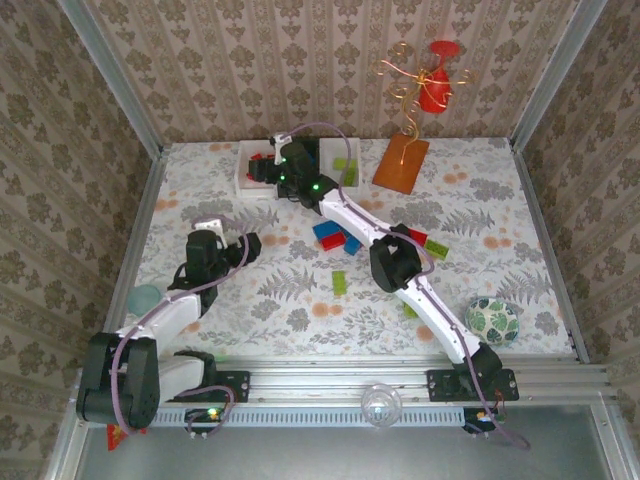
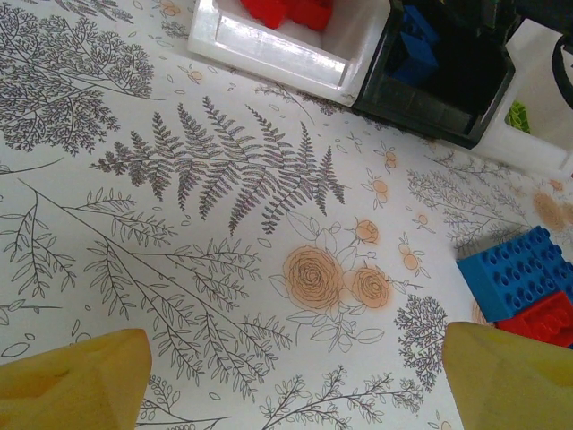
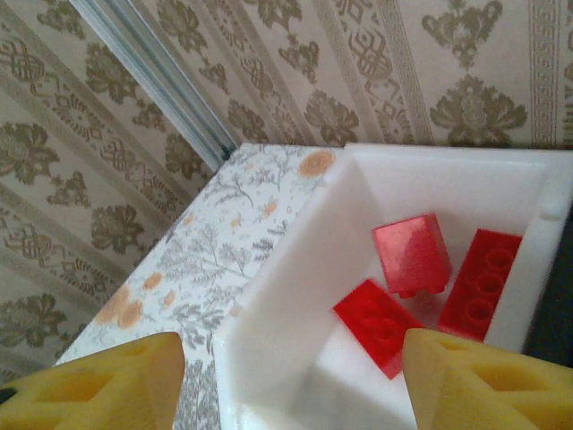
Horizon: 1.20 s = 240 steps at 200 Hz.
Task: Sort the legos into containers by color
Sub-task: Place the lego in the container, then pick up the lego from the center of the table.
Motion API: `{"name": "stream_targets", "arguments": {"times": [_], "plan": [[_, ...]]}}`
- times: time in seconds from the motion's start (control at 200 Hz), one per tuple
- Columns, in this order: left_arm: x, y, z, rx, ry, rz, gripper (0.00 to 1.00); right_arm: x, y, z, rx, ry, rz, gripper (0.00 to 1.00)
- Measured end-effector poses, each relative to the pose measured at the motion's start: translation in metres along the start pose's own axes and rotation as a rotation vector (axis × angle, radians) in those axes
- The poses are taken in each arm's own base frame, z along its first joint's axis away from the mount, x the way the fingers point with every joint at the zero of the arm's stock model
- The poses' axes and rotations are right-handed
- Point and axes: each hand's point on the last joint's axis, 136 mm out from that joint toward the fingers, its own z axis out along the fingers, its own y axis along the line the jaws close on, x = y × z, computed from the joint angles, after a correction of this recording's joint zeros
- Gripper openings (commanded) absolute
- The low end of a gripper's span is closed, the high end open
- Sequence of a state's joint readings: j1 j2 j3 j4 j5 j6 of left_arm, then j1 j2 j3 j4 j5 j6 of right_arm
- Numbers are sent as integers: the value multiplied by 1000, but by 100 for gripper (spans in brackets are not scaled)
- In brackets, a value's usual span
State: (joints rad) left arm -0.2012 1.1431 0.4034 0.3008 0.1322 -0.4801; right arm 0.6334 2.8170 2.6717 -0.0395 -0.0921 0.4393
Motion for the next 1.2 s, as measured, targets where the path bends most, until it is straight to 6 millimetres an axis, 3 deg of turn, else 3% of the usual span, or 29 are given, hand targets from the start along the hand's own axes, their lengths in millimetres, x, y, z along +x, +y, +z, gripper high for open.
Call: {"name": "stream_targets", "arguments": {"times": [0.145, 0.245, 0.405, 0.53, 0.68, 0.775, 0.985, 1.2], "plan": [[1, -7, 0, 38, 8, 4, 86, 11, -3, -31, 28, 114, -31, 70], [5, -20, 1, 79, 21, 22, 86, 6, -3, -72, 50, 150, -54, 72], [24, -58, 11, 180, 94, 120, 86, -15, -7, -150, 67, 129, -63, 78], [42, -97, 20, 274, 160, 233, 85, -18, -39, -214, 135, 122, -44, 84], [66, -140, 32, 395, 246, 340, 80, 12, -88, -284, 271, 172, -21, 85], [87, -155, 44, 439, 313, 376, 76, 33, -108, -320, 339, 205, -6, 85], [120, -170, 67, 480, 419, 408, 71, 43, -133, -376, 432, 171, 24, 86], [122, -177, 88, 475, 437, 421, 71, 44, -143, -392, 466, 138, 49, 86]]}}
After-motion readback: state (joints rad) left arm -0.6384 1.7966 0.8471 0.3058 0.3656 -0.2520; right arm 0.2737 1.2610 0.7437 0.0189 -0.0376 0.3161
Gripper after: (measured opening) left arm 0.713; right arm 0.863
